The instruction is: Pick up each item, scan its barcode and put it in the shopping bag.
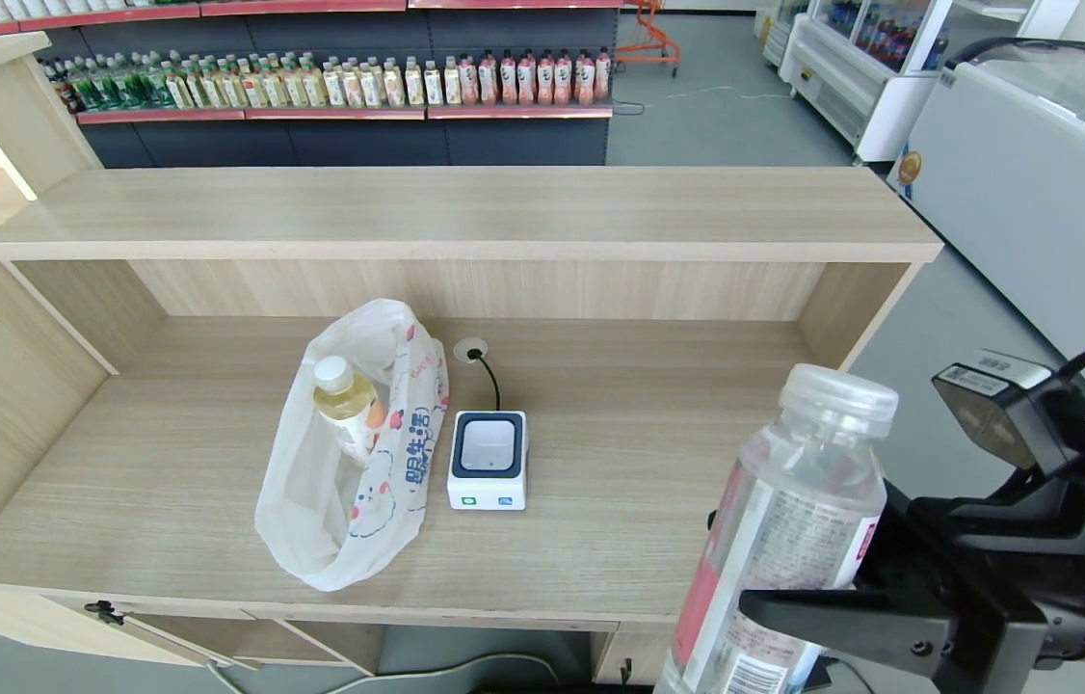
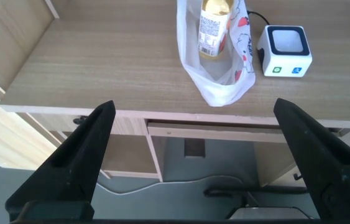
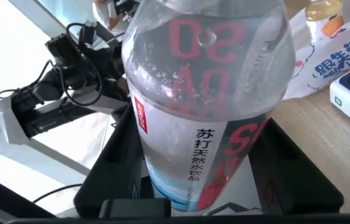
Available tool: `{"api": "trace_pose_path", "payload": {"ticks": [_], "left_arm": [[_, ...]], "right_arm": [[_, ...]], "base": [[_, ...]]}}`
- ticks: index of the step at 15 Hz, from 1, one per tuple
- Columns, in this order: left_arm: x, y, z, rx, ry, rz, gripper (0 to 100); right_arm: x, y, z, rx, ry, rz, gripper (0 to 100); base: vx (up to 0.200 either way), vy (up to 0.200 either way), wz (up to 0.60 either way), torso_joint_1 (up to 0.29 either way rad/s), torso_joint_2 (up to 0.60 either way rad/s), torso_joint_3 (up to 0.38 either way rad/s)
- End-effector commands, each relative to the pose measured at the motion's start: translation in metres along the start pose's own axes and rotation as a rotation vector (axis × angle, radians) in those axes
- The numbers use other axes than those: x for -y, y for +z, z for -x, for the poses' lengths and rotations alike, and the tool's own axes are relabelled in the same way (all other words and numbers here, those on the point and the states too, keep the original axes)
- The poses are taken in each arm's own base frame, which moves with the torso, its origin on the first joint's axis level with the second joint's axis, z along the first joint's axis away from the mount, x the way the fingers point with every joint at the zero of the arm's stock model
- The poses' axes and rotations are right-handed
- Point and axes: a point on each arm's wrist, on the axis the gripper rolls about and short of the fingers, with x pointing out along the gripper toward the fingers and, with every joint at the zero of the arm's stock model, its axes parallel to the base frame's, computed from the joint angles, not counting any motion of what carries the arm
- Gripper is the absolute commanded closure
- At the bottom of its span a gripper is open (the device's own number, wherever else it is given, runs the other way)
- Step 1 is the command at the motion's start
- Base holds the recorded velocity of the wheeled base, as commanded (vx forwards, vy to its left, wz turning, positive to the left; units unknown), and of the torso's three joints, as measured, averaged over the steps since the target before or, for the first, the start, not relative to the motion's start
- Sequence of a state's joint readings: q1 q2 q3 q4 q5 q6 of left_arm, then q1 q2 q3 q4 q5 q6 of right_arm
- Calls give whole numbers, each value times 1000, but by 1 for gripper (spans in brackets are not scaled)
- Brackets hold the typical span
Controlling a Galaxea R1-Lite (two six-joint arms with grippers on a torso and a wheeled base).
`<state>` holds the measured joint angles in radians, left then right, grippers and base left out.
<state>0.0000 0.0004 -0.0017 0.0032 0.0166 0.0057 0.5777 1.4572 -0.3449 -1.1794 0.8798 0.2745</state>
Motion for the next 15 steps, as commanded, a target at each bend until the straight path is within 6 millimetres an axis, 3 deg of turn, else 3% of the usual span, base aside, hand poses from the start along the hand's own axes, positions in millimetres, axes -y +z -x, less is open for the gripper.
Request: {"api": "trace_pose_path", "payload": {"ticks": [1, 15], "left_arm": [[0, 0, 0, 0, 0, 0, 0], [0, 0, 0, 0, 0, 0, 0]], "right_arm": [[4, -5, -2, -19, -7, -23, 100], [5, -12, 0, -58, -24, -74, 100]], "base": [[0, 0, 0, 0, 0, 0], [0, 0, 0, 0, 0, 0]]}}
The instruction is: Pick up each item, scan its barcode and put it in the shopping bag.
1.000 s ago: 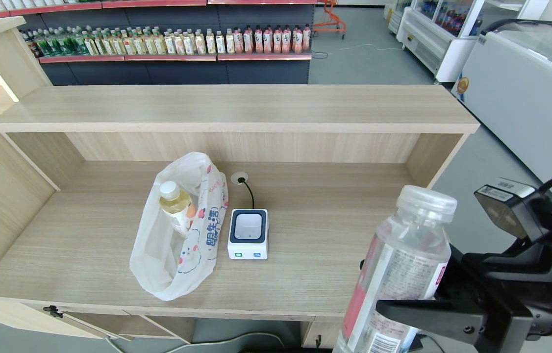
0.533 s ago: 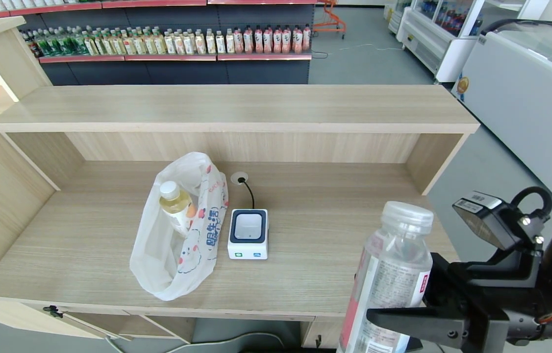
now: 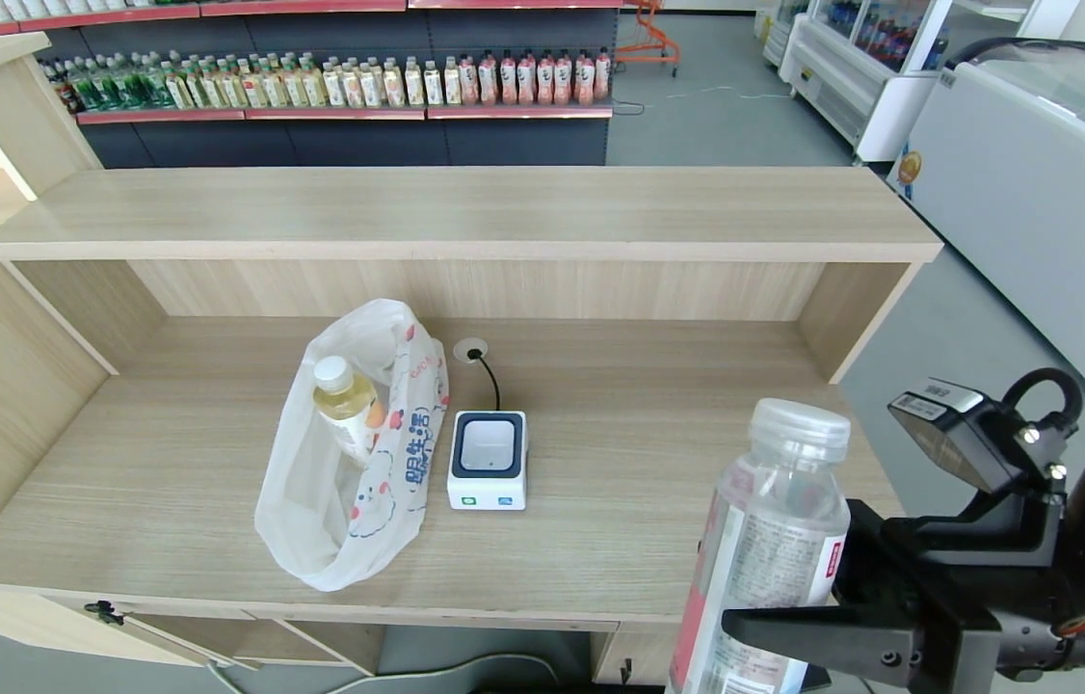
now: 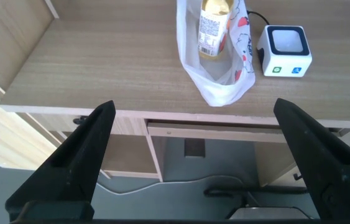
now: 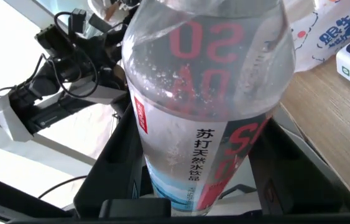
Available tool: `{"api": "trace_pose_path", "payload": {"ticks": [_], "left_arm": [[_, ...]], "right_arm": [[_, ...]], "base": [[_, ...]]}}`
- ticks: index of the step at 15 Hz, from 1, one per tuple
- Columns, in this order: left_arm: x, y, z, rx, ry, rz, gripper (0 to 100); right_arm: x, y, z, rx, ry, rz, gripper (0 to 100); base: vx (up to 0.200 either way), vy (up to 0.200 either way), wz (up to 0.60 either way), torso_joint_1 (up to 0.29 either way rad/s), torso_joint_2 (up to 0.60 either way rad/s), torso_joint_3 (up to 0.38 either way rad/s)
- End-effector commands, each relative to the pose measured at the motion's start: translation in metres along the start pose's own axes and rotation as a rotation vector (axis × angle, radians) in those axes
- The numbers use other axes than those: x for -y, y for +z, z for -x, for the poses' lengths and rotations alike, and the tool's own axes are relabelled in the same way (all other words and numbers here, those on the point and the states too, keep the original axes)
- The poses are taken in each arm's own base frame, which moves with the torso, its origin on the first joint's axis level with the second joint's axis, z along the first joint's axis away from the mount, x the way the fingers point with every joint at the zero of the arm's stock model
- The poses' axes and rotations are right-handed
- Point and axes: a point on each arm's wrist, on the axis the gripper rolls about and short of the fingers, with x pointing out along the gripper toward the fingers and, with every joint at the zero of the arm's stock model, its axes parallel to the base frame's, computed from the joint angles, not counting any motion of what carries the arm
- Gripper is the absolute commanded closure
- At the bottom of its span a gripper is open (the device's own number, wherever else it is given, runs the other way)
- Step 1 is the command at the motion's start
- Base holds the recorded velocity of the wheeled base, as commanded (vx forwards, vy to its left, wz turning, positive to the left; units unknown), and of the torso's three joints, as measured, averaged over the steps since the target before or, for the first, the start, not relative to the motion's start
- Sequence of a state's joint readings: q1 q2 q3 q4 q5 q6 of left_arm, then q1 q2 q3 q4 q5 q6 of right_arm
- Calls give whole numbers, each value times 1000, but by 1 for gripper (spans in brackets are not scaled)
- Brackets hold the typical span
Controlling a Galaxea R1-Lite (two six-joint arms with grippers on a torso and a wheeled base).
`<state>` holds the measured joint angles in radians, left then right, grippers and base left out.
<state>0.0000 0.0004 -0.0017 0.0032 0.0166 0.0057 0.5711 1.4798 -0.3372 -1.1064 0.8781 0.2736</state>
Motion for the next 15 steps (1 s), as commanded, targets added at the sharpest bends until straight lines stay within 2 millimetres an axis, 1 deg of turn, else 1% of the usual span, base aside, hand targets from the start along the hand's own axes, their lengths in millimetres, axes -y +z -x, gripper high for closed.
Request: {"api": "trace_pose_path", "payload": {"ticks": [1, 4, 5, 6, 7, 9, 10, 11, 12, 14, 15], "left_arm": [[0, 0, 0, -1, 0, 0, 0], [0, 0, 0, 0, 2, 0, 0], [0, 0, 0, 0, 2, 1, 0], [0, 0, 0, 0, 0, 0, 0], [0, 0, 0, 0, 0, 0, 0], [0, 0, 0, 0, 0, 0, 0], [0, 0, 0, 0, 0, 0, 0], [0, 0, 0, 0, 0, 0, 0], [0, 0, 0, 0, 0, 0, 0], [0, 0, 0, 0, 0, 0, 0], [0, 0, 0, 0, 0, 0, 0]], "right_arm": [[-1, 1, 1, 3, 1, 5, 100], [-2, 3, 1, 12, -6, 31, 100], [2, 5, 4, 31, -70, 121, 100], [13, 8, 14, 45, -204, 268, 100], [18, 10, 26, 36, -322, 402, 100], [16, 12, 51, -57, -515, 592, 100], [16, 15, 56, -84, -562, 657, 100], [17, 21, 66, -150, -696, 795, 100], [18, 23, 70, -184, -790, 827, 100], [23, 26, 71, -269, -995, 874, 100], [26, 27, 71, -310, -1050, 906, 100]], "base": [[0, 0, 0, 0, 0, 0], [0, 0, 0, 0, 0, 0], [0, 0, 0, 0, 0, 0], [0, 0, 0, 0, 0, 0], [0, 0, 0, 0, 0, 0], [0, 0, 0, 0, 0, 0], [0, 0, 0, 0, 0, 0], [0, 0, 0, 0, 0, 0], [0, 0, 0, 0, 0, 0], [0, 0, 0, 0, 0, 0], [0, 0, 0, 0, 0, 0]]}}
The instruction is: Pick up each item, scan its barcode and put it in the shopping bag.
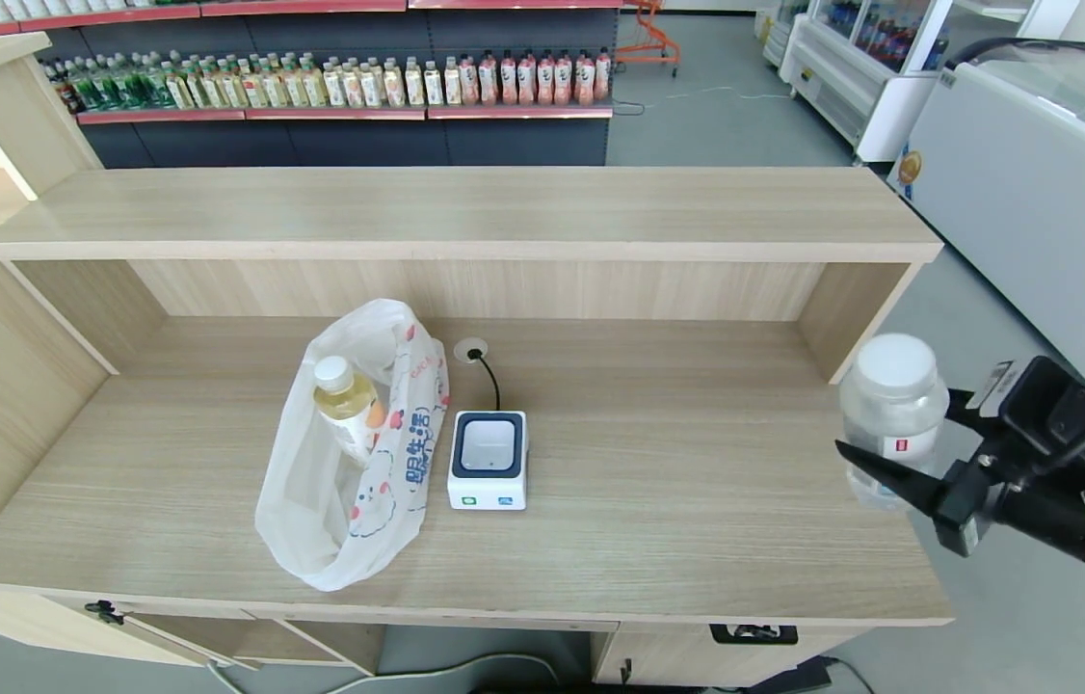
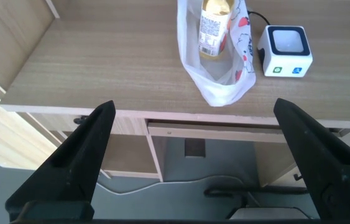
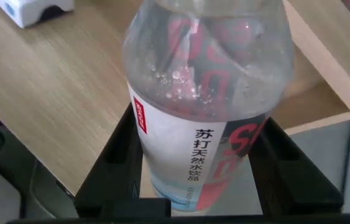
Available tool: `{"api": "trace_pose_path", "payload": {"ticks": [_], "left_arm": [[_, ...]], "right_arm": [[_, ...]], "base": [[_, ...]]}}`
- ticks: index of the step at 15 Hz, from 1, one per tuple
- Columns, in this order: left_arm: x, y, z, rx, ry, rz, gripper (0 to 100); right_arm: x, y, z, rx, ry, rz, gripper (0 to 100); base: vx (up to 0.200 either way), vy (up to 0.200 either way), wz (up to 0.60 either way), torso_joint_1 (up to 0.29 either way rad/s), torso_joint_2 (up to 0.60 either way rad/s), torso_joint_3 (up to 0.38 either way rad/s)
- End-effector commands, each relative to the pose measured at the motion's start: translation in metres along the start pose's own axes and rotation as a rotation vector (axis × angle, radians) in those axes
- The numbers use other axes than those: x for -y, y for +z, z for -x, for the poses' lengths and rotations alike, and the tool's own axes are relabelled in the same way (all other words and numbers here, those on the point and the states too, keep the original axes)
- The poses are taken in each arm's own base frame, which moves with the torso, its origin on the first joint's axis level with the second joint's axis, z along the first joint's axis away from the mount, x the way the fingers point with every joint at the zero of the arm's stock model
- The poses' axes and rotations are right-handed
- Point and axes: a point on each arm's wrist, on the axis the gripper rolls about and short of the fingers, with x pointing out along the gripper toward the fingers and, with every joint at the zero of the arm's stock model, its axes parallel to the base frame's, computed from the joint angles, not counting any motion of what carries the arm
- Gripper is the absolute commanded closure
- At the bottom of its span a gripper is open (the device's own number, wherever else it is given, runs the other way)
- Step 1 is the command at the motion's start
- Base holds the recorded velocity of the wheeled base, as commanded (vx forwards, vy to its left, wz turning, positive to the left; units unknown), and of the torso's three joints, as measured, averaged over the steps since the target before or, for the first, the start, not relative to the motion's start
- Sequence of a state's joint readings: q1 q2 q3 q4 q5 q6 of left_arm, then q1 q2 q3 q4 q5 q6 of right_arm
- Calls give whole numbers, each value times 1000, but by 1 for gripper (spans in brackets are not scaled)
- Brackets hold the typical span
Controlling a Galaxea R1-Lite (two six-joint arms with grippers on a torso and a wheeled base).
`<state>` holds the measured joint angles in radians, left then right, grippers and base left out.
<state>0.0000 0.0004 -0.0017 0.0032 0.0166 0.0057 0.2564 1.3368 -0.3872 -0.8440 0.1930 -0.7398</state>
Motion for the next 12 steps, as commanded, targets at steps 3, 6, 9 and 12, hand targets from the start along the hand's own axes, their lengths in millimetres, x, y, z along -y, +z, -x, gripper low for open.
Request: {"api": "trace_pose_path", "payload": {"ticks": [3, 6, 9, 12], "left_arm": [[0, 0, 0, 0, 0, 0, 0], [0, 0, 0, 0, 0, 0, 0], [0, 0, 0, 0, 0, 1, 0], [0, 0, 0, 0, 0, 4, 0]], "right_arm": [[11, 8, -3, -19, -108, 147, 100], [17, 16, -4, 31, -106, 290, 100], [23, 25, 1, 66, -134, 338, 100], [26, 31, 10, 84, -161, 358, 100]], "base": [[0, 0, 0, 0, 0, 0], [0, 0, 0, 0, 0, 0], [0, 0, 0, 0, 0, 0], [0, 0, 0, 0, 0, 0]]}}
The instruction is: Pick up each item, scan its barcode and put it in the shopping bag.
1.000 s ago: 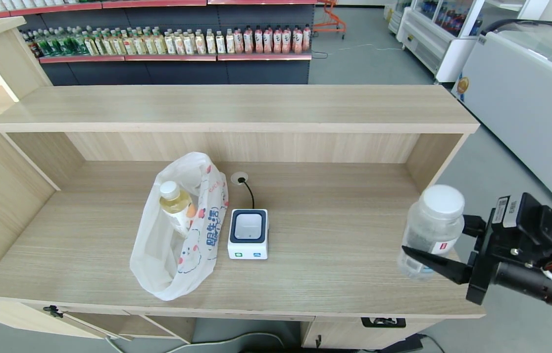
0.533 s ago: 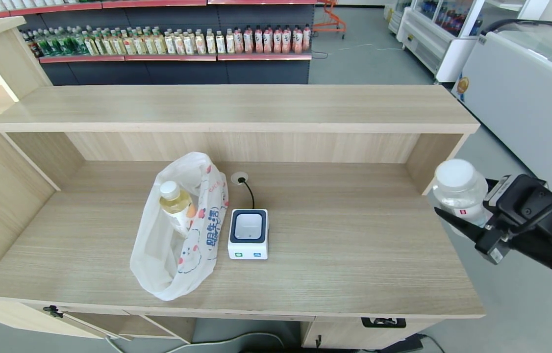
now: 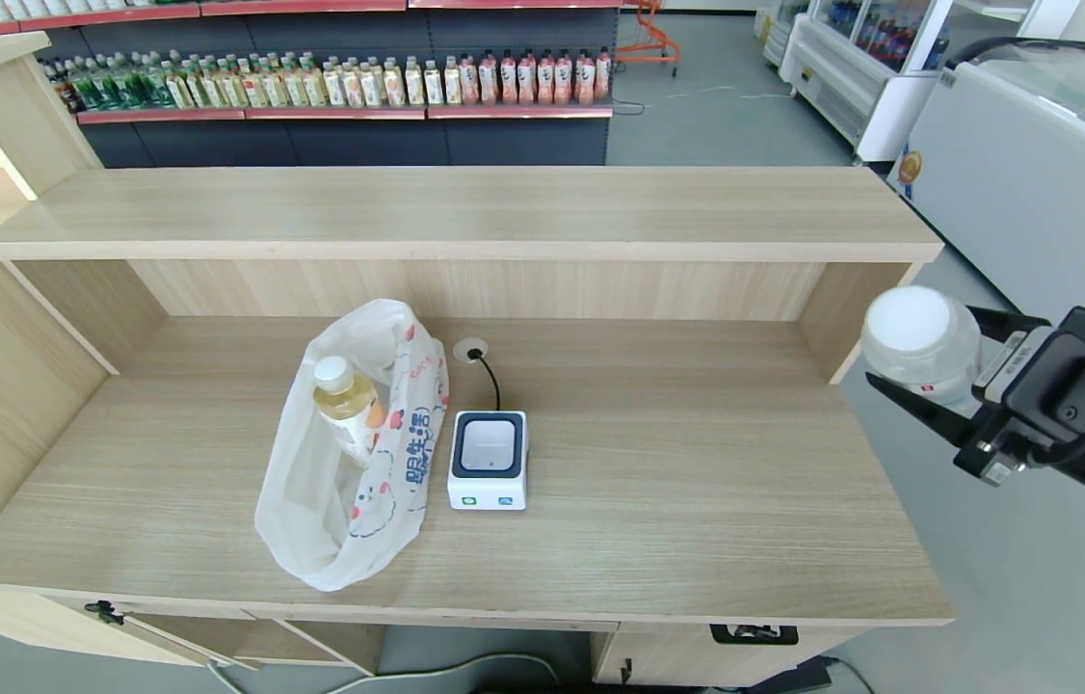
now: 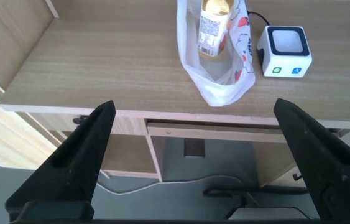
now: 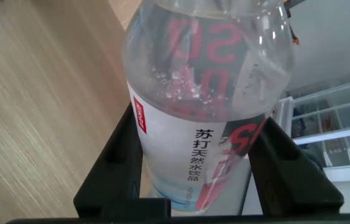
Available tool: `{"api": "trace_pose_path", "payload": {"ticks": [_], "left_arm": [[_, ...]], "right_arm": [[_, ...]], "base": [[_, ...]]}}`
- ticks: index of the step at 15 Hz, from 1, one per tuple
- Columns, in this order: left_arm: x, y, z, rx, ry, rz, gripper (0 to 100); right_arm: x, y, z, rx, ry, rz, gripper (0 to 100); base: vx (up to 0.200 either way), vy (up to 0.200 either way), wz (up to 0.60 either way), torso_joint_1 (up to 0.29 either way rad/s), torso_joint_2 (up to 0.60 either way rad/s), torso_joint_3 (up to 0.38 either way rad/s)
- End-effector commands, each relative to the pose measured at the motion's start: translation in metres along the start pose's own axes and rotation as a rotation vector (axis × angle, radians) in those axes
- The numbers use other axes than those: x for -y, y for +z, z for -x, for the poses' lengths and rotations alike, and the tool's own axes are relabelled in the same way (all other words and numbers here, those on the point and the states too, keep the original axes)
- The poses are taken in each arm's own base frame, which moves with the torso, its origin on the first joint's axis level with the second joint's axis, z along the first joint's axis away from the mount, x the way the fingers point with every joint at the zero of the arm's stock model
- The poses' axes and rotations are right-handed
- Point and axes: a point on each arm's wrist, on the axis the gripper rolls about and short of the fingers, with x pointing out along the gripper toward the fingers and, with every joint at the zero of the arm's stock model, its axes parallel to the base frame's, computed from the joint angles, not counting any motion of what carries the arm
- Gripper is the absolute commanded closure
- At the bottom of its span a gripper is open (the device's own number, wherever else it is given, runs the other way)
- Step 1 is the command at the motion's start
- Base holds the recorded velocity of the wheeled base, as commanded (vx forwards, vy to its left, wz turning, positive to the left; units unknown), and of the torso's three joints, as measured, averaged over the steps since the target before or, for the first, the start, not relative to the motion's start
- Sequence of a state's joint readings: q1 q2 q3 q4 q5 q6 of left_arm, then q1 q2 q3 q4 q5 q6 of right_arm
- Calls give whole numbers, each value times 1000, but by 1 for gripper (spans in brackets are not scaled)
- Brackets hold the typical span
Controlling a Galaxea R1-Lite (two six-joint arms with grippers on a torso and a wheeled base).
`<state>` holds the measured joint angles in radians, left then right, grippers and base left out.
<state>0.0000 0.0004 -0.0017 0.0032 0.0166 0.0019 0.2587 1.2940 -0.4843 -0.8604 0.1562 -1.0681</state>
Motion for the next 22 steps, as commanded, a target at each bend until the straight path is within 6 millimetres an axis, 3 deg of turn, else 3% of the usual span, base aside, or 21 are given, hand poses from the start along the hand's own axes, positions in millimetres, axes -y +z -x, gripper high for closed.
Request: {"api": "trace_pose_path", "payload": {"ticks": [1, 7, 12, 17, 22], "left_arm": [[0, 0, 0, 2, 0, 2, 0], [0, 0, 0, 2, 2, 10, 0], [0, 0, 0, 0, 0, 2, 0], [0, 0, 0, 0, -1, -7, 0], [0, 0, 0, 0, -1, -4, 0]], "right_arm": [[3, 4, 8, 14, -21, 3, 100], [-5, 19, 3, 93, 63, -72, 100], [0, 14, -19, 116, 128, -146, 100], [-15, -14, -58, 164, 283, -177, 100], [-27, -53, -82, 219, 333, -182, 100]], "base": [[0, 200, 0, 7, -2, 2], [0, 200, 0, 4, 4, 2], [0, 200, 0, 1, 1, 4], [0, 200, 0, 2, 0, -1], [0, 0, 0, 0, 0, 0]]}}
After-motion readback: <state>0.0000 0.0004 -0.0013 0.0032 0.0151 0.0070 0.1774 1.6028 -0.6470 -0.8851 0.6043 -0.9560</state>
